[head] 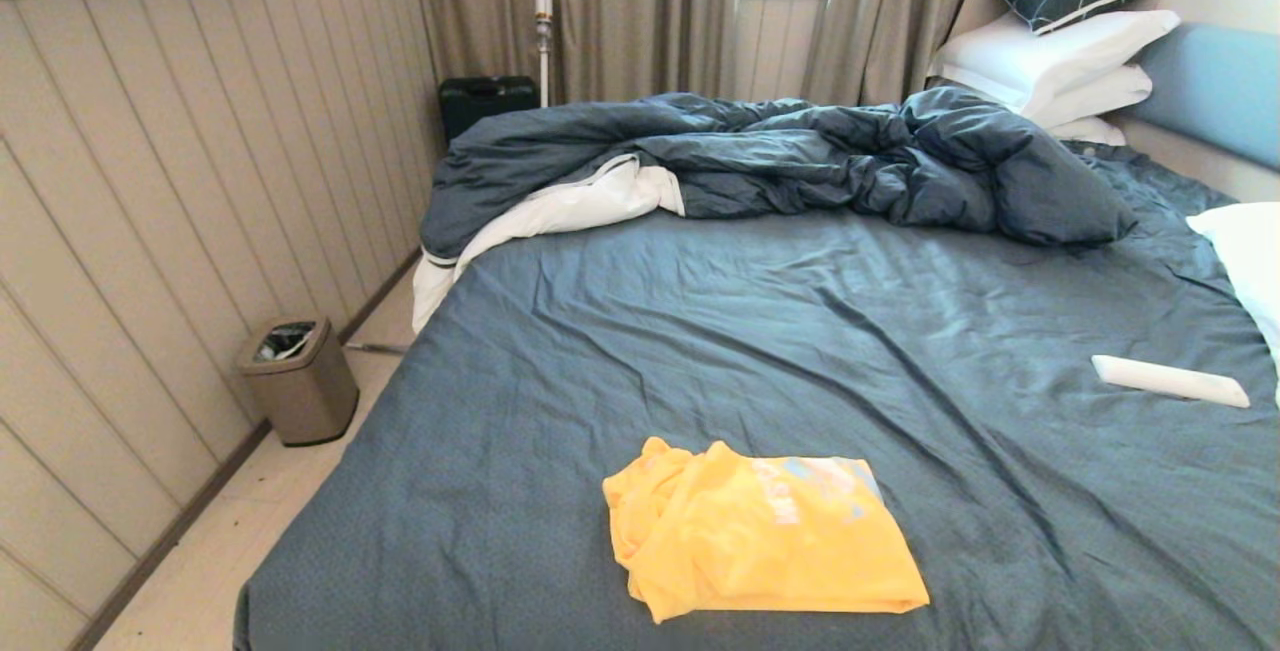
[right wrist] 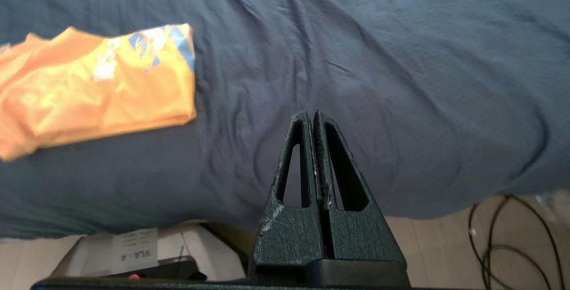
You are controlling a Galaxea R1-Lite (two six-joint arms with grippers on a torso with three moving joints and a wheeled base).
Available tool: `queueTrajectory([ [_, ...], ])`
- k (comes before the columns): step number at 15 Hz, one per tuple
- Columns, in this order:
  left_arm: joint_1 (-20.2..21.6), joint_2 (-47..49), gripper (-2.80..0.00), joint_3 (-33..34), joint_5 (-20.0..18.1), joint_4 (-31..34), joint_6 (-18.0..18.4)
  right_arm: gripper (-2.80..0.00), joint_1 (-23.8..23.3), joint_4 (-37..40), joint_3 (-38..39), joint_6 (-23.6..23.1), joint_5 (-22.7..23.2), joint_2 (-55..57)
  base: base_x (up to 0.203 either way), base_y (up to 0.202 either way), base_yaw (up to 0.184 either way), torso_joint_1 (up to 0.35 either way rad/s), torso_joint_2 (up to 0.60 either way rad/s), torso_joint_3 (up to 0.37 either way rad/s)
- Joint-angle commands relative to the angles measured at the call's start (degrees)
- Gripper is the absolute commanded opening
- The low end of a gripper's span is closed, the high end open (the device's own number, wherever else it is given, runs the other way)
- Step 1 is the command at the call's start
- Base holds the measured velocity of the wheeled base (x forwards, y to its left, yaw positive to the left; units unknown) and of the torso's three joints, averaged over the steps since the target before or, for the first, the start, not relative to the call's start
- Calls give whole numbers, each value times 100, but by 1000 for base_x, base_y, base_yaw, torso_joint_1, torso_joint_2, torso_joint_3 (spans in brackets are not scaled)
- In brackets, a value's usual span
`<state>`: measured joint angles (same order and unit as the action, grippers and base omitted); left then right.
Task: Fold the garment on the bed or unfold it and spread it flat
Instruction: Unford the yellow T-shirt
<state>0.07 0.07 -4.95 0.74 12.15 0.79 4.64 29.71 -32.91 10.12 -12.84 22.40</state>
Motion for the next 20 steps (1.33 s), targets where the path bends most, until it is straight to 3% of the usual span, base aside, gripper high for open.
queueTrajectory([
  [1,1,1,-280,-3,5,6,8,-280,-436,36,485,-175,350,-908,0,0,0,0,0,0],
  [3,1,1,-280,3,5,6,0,-280,-523,12,810,-285,282,-1129,0,0,0,0,0,0],
  [5,1,1,-280,-6,-4,6,10,-280,-479,-108,983,-980,347,-1853,0,0,0,0,0,0],
  [6,1,1,-280,-6,-4,6,9,-280,-467,-336,1305,-1402,391,-2140,0,0,0,0,0,0],
  [8,1,1,-280,-6,-4,6,9,-280,-455,-1254,2264,-1708,451,-2240,0,0,0,0,0,0],
  [9,1,1,-280,-6,-4,6,9,-280,-451,-1900,2677,-1822,567,-2240,0,0,0,0,0,0],
  [11,1,1,-280,-6,-4,6,9,-280,-447,-2610,2951,-1897,1464,-2240,0,0,0,0,0,0],
  [14,1,1,-280,-1,-4,6,0,-280,-445,-2874,3209,-2186,1502,-2240,0,0,0,0,0,0],
  [16,1,1,-280,3,-4,6,-9,-280,-426,-2868,3252,-1973,1521,-2240,0,0,0,0,0,0],
  [18,1,1,-280,3,14,6,-27,-280,-422,-3134,3289,-1377,1405,-2240,0,0,0,0,0,0],
  [20,1,1,-280,3,14,6,-27,-280,-437,-3200,3291,-1217,1365,-2240,0,0,0,0,0,0],
])
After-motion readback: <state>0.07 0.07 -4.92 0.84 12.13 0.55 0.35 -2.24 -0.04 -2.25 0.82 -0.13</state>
